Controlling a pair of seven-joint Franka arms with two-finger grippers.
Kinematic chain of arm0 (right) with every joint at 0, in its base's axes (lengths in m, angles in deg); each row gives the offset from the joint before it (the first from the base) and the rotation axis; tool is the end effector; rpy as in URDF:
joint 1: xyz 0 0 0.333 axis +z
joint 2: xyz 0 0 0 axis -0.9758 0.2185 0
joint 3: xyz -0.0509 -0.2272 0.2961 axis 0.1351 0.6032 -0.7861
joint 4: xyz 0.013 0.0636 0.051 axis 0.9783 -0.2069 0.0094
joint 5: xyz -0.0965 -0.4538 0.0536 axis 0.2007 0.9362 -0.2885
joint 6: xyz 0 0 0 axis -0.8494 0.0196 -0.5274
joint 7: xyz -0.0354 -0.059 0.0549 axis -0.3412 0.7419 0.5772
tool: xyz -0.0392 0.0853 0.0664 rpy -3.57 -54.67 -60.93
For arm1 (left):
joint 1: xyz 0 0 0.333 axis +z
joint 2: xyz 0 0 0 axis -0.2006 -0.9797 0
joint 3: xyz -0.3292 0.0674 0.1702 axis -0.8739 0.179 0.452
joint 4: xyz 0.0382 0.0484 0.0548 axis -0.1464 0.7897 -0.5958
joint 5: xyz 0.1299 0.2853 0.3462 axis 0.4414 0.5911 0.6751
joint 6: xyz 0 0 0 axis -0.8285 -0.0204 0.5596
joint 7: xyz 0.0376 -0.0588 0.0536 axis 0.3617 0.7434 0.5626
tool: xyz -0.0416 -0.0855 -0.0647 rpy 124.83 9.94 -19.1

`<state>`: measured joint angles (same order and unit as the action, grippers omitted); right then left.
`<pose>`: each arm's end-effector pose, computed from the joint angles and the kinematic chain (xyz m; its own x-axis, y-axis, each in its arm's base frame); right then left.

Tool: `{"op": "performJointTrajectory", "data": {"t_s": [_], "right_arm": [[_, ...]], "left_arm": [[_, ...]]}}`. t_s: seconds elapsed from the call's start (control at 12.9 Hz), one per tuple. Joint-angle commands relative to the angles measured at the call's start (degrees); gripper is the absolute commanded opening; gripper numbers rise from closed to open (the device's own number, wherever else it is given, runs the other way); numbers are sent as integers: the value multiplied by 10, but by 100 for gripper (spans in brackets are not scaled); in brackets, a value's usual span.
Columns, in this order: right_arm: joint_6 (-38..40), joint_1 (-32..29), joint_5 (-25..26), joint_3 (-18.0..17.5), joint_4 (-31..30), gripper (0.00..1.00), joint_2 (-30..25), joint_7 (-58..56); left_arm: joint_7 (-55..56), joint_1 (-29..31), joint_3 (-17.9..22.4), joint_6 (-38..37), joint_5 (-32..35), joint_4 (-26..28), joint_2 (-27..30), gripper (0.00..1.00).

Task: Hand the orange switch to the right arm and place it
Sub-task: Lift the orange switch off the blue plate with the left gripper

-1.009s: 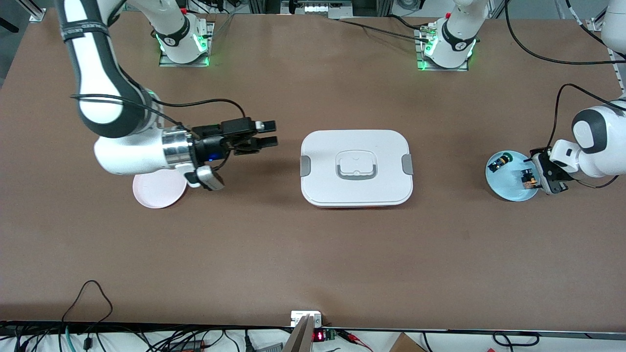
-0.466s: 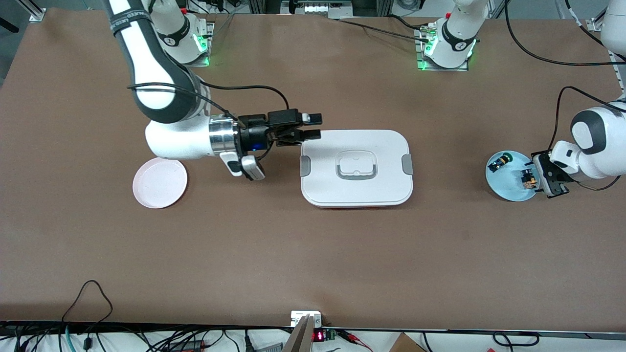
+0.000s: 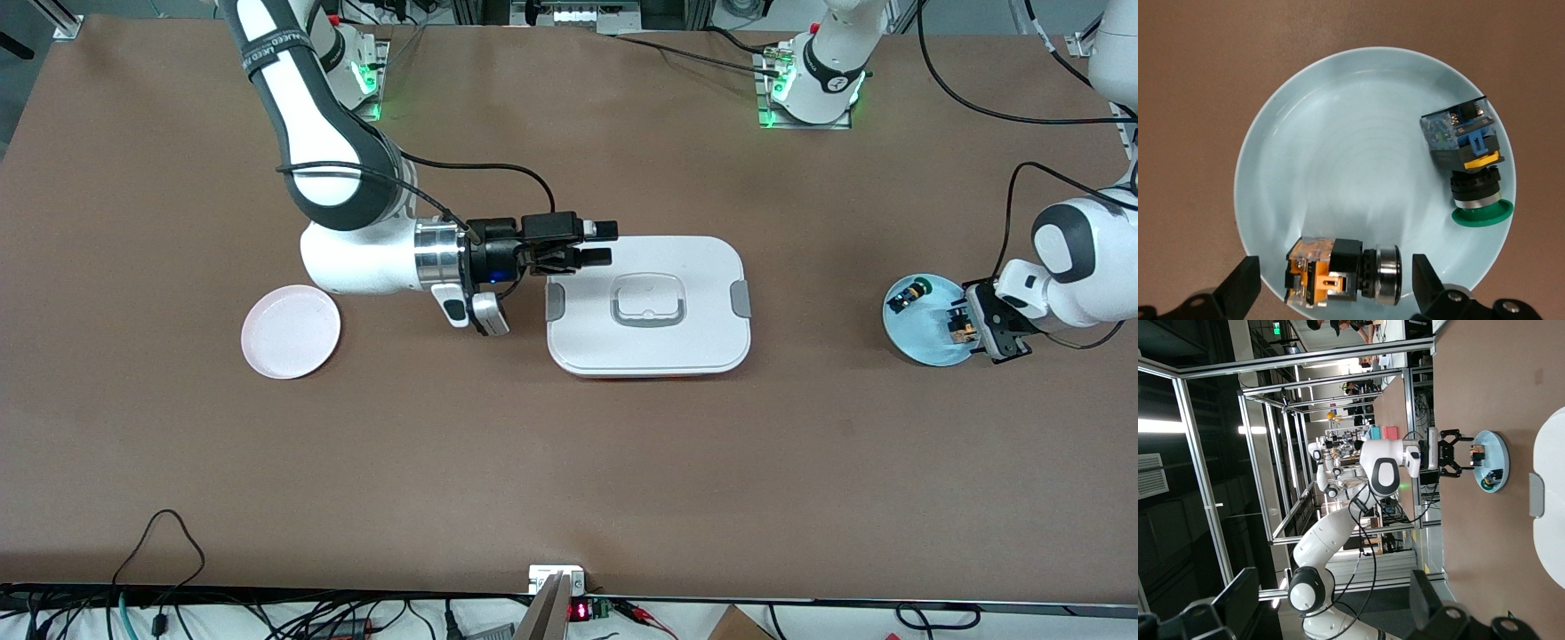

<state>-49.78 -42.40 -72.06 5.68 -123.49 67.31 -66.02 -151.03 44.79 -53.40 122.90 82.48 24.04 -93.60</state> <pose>0.6669 0.4840 0.4391 0.9908 0.0717 -0.1151 -0.1147 -0.0098 -0.9934 0.6265 0.2544 0.1781 0.2954 -0.9543 0.0444 -0.9488 -0.2877 0.1301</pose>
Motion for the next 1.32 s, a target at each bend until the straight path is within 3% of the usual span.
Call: {"op": "performJointTrajectory", "data": {"t_s": [0.0, 0.39, 0.47, 0.62, 0.78, 0.93, 1.24], "right_arm": [[-9, 12, -26, 5, 31, 100, 22, -17], [-9, 14, -25, 6, 34, 100, 30, -18], [-10, 15, -25, 6, 34, 100, 30, -18], [-24, 17, -26, 6, 34, 100, 30, -16], [-36, 20, -26, 5, 34, 100, 30, -14], [-36, 22, -26, 6, 34, 100, 30, -16], [-36, 25, -27, 6, 34, 100, 30, -16]], "left_arm": [[-14, 6, -3, 6, 0, 5, -2, 100], [-14, 7, -3, 7, 0, 7, -4, 100], [-15, 7, -3, 7, 0, 7, -4, 95], [-16, 7, -3, 7, 0, 6, -4, 67], [-18, 6, -3, 7, 0, 5, -3, 25], [-18, 6, -3, 5, 0, 3, 1, 0], [-13, 4, -5, -3, -7, -4, 13, 0]]}}
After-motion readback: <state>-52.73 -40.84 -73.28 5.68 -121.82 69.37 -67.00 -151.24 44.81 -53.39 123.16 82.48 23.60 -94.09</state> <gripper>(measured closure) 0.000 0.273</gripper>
